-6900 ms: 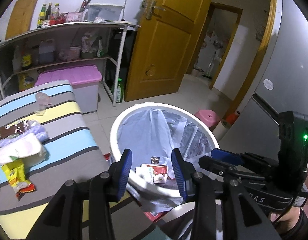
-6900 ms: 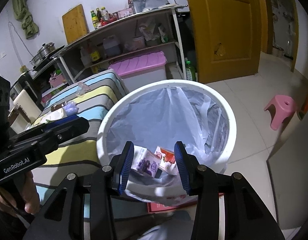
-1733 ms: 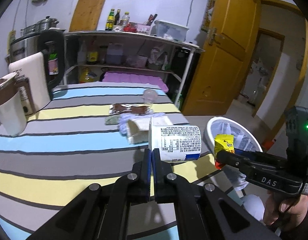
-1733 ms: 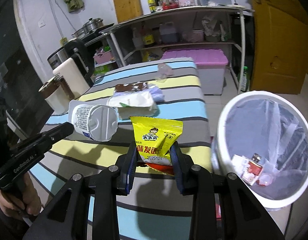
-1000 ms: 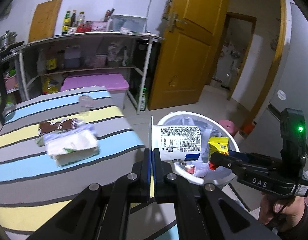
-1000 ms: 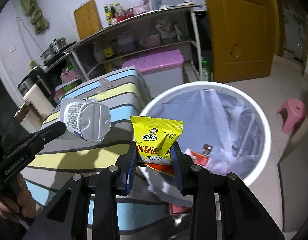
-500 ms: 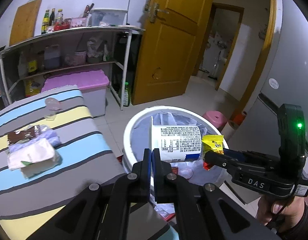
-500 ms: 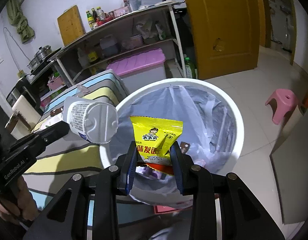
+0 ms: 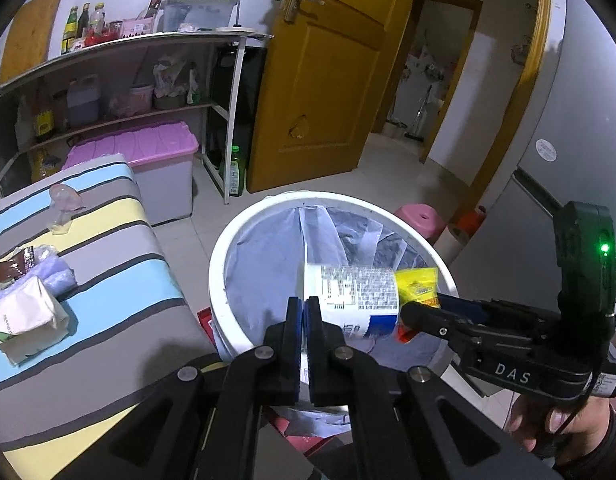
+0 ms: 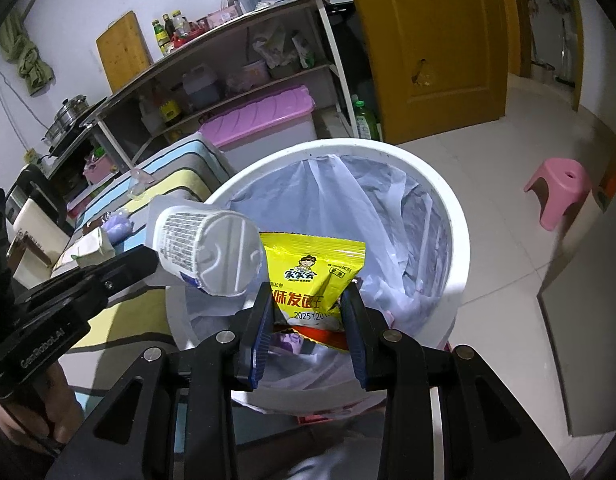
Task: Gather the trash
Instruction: 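Carry the yogurt cup and yellow bag over the white bin and open both tools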
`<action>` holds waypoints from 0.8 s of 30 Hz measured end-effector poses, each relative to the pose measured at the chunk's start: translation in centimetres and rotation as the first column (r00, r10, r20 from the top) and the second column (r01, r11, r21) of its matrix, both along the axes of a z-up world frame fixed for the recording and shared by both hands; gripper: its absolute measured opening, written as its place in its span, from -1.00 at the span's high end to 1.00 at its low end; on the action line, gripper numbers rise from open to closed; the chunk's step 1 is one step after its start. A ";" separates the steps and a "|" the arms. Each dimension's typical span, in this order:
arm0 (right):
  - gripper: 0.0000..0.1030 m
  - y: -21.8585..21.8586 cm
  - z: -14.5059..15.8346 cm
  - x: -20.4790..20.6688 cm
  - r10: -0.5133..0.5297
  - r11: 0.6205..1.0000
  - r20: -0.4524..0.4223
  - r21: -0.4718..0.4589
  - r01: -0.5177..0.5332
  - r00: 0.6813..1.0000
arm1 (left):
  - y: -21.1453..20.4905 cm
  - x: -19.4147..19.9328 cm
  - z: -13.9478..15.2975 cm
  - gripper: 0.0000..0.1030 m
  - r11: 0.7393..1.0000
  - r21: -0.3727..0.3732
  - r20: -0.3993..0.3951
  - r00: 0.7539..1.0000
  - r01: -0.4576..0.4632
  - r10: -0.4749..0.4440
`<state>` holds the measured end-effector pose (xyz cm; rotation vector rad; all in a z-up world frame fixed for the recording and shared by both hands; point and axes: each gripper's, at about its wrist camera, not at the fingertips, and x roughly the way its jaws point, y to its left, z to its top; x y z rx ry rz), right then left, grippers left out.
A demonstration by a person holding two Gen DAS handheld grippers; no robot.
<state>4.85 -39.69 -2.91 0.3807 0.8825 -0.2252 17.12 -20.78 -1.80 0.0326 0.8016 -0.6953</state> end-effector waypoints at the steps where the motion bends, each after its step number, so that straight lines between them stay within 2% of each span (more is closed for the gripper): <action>1: 0.22 -0.1 0.0 0.0 -0.001 1.000 0.002 0.000 0.001 1.000 | 0.0 0.0 0.0 0.96 1.000 -0.001 0.001 1.000 0.001 -0.001; 3: 0.09 -0.1 0.1 -0.1 -0.004 1.000 0.008 -0.002 0.004 1.000 | -0.1 0.1 0.1 0.96 1.000 0.002 0.003 1.000 -0.004 0.004; 14: 0.09 0.1 1.1 -0.4 -0.006 1.000 0.031 -0.023 0.006 0.999 | 1.0 -0.4 0.6 0.96 0.999 -0.013 0.001 0.999 -0.033 0.033; 24: 0.09 2.3 2.6 -1.2 0.043 0.998 0.062 -0.037 -0.041 0.997 | 3.7 -2.3 2.0 0.96 0.996 -0.026 0.023 0.996 -0.089 0.090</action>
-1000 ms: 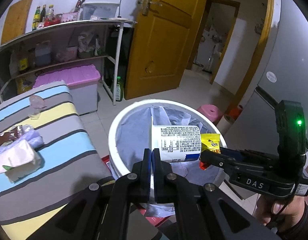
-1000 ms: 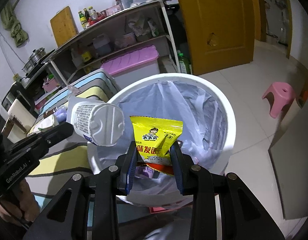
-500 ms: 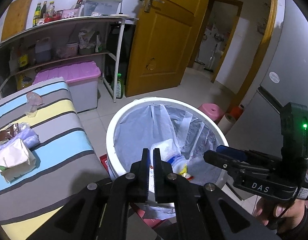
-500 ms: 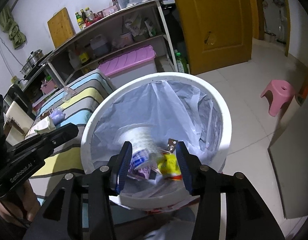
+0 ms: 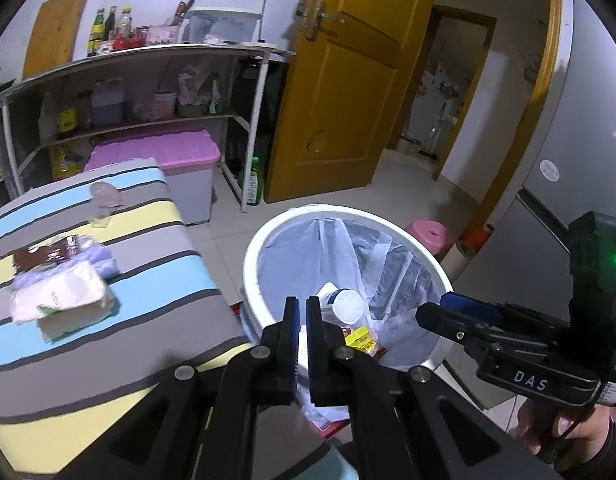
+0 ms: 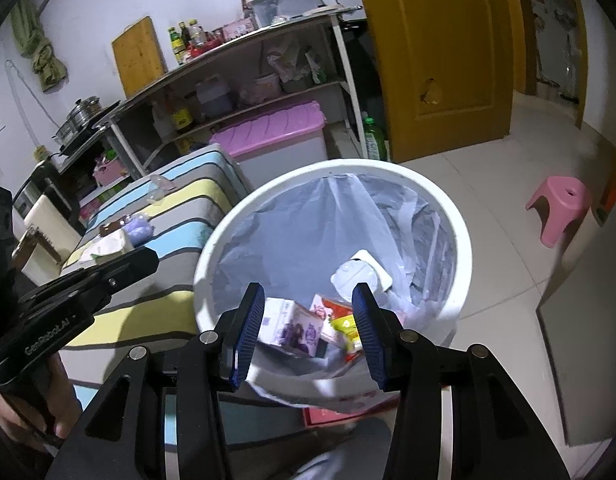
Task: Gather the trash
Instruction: 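Carry the yogurt cup and yellow bag over the white bin and open both tools, then move both open tools back toward the items on the table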
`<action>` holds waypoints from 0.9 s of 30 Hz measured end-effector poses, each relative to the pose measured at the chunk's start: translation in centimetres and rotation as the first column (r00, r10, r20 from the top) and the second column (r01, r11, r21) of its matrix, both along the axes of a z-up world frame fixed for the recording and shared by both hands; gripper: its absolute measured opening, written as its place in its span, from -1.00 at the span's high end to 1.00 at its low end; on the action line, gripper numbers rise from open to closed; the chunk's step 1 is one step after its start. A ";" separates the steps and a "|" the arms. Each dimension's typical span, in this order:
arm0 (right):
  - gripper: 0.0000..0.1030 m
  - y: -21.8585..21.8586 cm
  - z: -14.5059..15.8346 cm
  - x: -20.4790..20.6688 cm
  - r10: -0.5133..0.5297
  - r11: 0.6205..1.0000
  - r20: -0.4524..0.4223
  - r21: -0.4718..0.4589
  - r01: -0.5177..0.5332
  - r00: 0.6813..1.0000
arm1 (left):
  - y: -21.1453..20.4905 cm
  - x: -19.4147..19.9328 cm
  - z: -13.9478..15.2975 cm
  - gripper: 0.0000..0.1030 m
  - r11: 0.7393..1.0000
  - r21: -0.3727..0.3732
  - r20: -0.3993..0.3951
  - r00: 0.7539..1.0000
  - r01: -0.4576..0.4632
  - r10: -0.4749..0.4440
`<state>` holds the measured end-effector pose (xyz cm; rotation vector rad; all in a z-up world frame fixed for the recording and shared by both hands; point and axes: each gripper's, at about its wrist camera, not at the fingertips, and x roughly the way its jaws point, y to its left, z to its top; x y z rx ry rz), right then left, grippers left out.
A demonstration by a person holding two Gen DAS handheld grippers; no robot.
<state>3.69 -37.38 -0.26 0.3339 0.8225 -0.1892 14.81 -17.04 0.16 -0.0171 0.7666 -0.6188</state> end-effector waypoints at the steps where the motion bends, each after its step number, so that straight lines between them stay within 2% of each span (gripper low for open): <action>1: 0.09 0.4 0.1 -0.1 0.007 1.000 0.003 -0.003 -0.007 1.000 | 0.3 -0.2 0.1 0.96 1.000 0.000 0.001 1.000 -0.007 0.007; 17: 0.09 6.9 2.0 -1.9 0.138 0.990 0.062 -0.031 -0.136 0.989 | 7.2 -4.9 1.7 0.96 0.990 0.001 0.027 0.990 -0.139 0.139; 27: -0.04 10.9 2.8 -1.9 0.249 0.968 0.097 -0.064 -0.243 0.964 | 11.4 -6.4 1.9 0.92 0.976 0.004 0.025 0.976 -0.218 0.218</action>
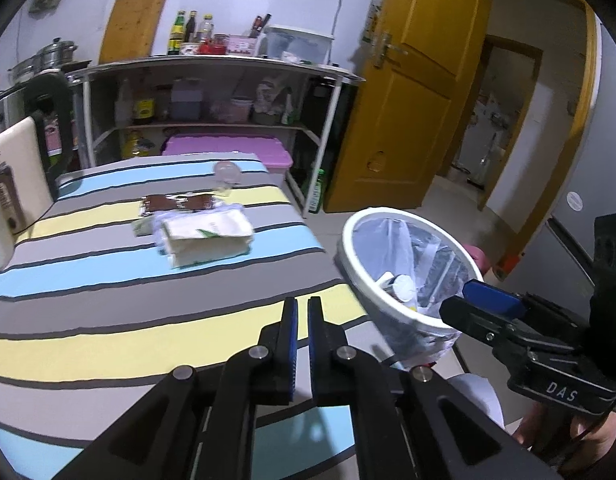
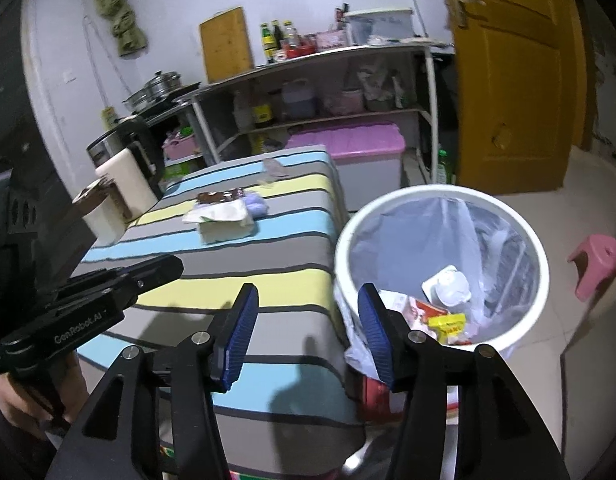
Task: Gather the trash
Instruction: 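Move both open tools back toward the items on the table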
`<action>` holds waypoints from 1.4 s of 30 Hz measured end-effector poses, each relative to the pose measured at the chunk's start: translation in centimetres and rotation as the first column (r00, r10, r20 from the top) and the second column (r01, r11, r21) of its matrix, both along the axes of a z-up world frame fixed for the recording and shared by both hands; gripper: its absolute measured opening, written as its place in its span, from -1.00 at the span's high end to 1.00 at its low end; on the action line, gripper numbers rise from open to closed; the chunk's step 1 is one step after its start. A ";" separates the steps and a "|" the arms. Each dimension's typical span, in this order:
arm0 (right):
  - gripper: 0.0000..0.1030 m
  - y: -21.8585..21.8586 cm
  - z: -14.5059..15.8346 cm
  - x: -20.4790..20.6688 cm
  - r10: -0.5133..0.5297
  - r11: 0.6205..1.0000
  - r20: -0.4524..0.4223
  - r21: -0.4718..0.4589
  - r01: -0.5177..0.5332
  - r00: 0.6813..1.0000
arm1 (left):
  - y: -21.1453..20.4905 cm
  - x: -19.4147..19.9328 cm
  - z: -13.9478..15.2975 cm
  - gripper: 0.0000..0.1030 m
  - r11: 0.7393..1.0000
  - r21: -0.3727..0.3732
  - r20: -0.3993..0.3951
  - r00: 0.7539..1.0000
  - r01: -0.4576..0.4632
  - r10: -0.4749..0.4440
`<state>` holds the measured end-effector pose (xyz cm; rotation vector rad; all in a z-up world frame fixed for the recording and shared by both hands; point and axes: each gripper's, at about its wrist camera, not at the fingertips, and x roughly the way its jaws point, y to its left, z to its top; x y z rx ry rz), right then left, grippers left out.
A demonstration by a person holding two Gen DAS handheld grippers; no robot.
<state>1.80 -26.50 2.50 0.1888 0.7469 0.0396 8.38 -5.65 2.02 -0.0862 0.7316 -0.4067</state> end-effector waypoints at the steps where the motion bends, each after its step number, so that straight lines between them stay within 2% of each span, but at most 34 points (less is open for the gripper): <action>1: -0.04 0.5 0.0 0.1 0.014 1.000 0.002 -0.003 -0.014 1.000 | 0.3 -0.1 0.0 0.90 1.000 0.001 0.001 1.000 -0.006 0.006; 4: -0.04 1.6 -0.2 0.6 0.048 0.999 -0.013 -0.005 -0.048 0.999 | 1.6 -0.2 0.0 0.83 1.000 0.003 0.002 1.000 -0.031 0.031; 9: -0.04 3.2 -0.6 1.6 0.103 0.995 -0.035 0.005 -0.103 0.994 | 3.3 -0.2 -0.2 0.82 0.998 0.003 -0.009 0.998 -0.059 0.059; 20: -0.04 4.7 -0.9 4.6 0.149 0.989 -0.047 0.008 -0.149 0.988 | 7.0 0.7 -0.3 0.82 0.991 -0.006 -0.020 0.991 -0.134 0.134; 27: -0.04 5.8 -0.8 6.3 0.195 0.981 -0.028 -0.006 -0.195 0.980 | 8.1 1.5 0.2 0.82 0.990 -0.006 -0.009 0.990 -0.144 0.144; 38: -0.04 6.7 -2.1 9.4 0.246 0.967 -0.048 -0.051 -0.248 0.968 | 9.4 3.4 -0.2 0.81 0.987 -0.004 -0.008 0.987 -0.158 0.158; 42: -0.04 7.4 -2.8 10.4 0.265 0.959 -0.057 -0.087 -0.269 0.963 | 9.7 4.1 -0.5 0.67 0.988 -0.005 -0.016 0.987 -0.157 0.157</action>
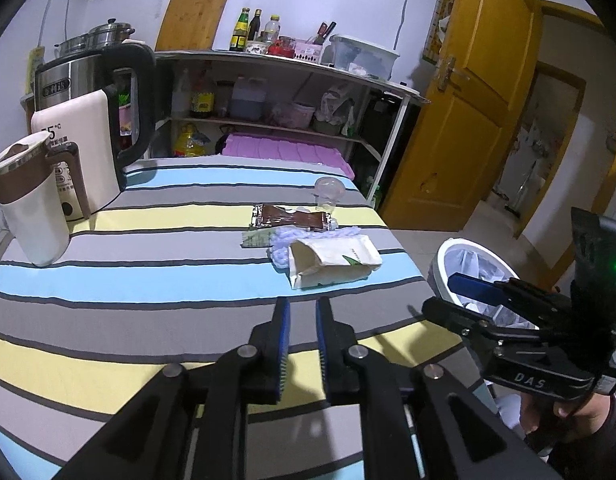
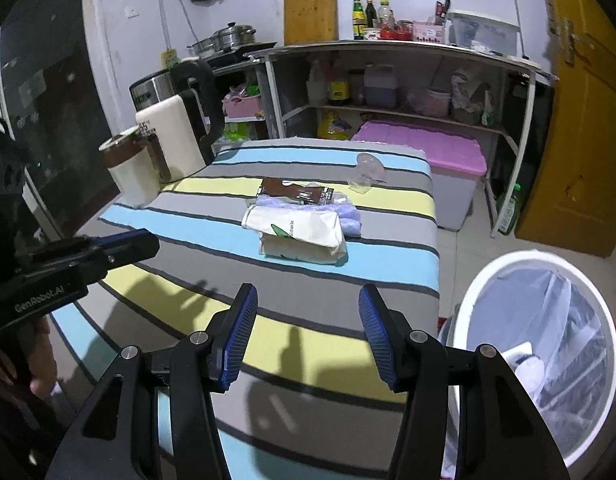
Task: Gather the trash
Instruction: 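Move both open tools back toward the items on the table, then grasp the white paper bag with the right tool while the left tool grasps the purple mesh sleeve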
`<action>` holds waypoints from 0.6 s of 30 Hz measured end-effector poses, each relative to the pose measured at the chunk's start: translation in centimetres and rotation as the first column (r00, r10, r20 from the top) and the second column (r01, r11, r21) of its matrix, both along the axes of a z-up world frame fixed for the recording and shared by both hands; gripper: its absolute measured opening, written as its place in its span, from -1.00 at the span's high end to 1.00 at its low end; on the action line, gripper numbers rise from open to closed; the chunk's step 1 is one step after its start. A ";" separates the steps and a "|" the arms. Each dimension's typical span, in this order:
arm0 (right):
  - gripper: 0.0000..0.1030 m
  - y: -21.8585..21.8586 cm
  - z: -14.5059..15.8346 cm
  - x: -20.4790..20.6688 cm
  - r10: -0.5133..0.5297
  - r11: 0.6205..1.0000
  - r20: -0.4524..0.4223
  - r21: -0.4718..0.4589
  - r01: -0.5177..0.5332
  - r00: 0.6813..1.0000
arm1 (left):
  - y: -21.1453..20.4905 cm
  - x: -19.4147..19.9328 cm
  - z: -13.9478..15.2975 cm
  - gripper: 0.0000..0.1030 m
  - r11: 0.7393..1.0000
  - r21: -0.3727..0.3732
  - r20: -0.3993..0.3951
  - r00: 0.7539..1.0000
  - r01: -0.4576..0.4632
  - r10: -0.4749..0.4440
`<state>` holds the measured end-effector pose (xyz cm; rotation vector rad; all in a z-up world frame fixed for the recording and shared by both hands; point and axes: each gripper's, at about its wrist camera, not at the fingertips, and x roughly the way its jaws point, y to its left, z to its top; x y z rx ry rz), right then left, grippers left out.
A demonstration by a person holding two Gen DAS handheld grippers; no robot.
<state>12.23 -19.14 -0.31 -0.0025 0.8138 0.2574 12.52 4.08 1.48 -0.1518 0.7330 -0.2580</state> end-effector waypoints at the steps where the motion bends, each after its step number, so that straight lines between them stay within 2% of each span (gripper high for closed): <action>1: -0.04 0.1 -0.2 0.3 0.006 1.000 -0.002 -0.006 -0.006 1.000 | 0.1 0.2 -0.1 0.61 1.000 -0.003 0.000 1.000 0.000 0.000; 18: -0.06 1.3 -2.9 6.3 0.077 0.987 -0.042 -0.141 -0.083 0.996 | 2.1 2.4 -1.1 0.47 0.999 -0.039 -0.021 0.999 -0.030 0.029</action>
